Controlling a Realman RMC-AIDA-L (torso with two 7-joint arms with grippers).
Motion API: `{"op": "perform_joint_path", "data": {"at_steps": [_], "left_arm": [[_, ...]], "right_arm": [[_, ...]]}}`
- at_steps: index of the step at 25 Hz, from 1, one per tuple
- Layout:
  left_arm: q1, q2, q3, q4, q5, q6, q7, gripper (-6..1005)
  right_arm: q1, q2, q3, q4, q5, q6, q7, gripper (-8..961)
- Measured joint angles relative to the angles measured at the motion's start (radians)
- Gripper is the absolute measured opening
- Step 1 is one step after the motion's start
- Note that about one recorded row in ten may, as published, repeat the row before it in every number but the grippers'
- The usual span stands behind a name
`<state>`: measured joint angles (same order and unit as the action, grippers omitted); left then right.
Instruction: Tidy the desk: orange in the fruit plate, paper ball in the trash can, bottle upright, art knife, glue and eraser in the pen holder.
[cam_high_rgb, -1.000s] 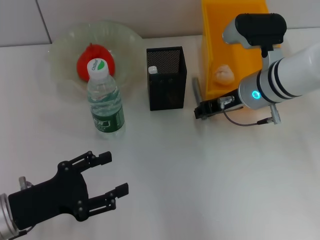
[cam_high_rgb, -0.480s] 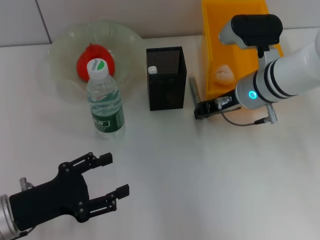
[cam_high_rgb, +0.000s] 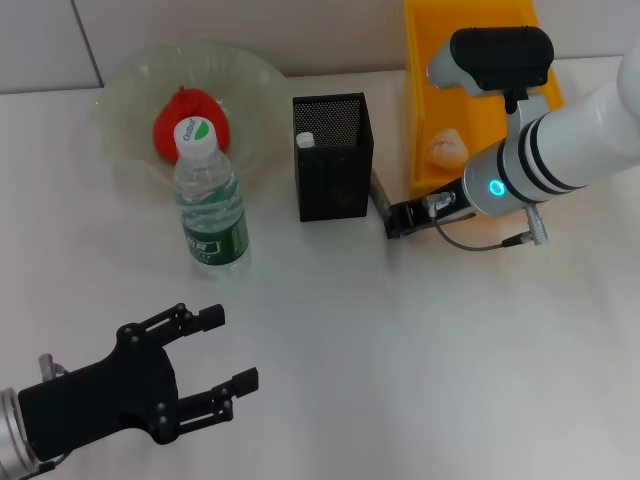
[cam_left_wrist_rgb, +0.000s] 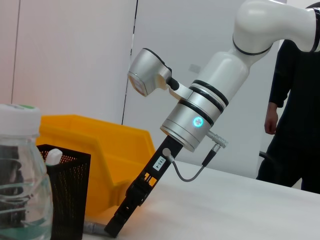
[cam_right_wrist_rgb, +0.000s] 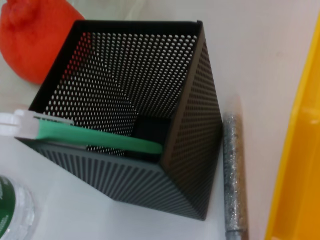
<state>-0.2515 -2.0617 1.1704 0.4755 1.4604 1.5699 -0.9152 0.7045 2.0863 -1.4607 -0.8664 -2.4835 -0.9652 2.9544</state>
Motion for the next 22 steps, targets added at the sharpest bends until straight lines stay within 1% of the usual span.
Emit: {"op": "perform_joint_path", "data": {"at_steps": [6,10,12,13,16,17,18,19,22], "left_arm": [[0.0,0.001,0.0,-0.004,-0.003,0.002,0.009,804],[0.0,0.001,0.0,-0.005,-0.003,0.002,0.01,804],[0.0,0.002,0.0,-0.005,-0.003,0.003,0.01,804],[0.0,0.002,0.0,-0.006,-0.003,0.003,0.01,804],[0.004,0.0,0.0,-0.006,-0.002,0.003,0.01,804],[0.004,0.0,0.0,-0.006,-0.002,0.003,0.01,804],[0.007,-0.001,0.0,-0.004,-0.002,0.003,0.01,804],[0.007,-0.001,0.0,-0.004,-0.002,0.003,0.01,804],[0.008,-0.001,0.0,-0.001,-0.003,0.004,0.01,804]], "right_arm": [[-0.013,0.002,-0.004,-0.026,0.0,-0.018,-0.003,148],[-0.043,0.003,-0.007,-0.071,0.0,-0.041,-0.004,143],[-0.072,0.003,-0.007,-0.118,0.0,-0.071,-0.004,141],[-0.109,0.004,-0.007,-0.175,0.0,-0.108,-0.003,141],[-0.169,0.003,-0.007,-0.269,0.0,-0.182,-0.003,140],[-0.169,0.003,-0.007,-0.269,0.0,-0.182,-0.003,140],[-0.202,0.002,-0.007,-0.318,0.0,-0.231,-0.003,140],[-0.202,0.002,-0.007,-0.318,0.0,-0.231,-0.003,140],[-0.24,-0.001,-0.015,-0.373,-0.001,-0.296,-0.003,139]]}}
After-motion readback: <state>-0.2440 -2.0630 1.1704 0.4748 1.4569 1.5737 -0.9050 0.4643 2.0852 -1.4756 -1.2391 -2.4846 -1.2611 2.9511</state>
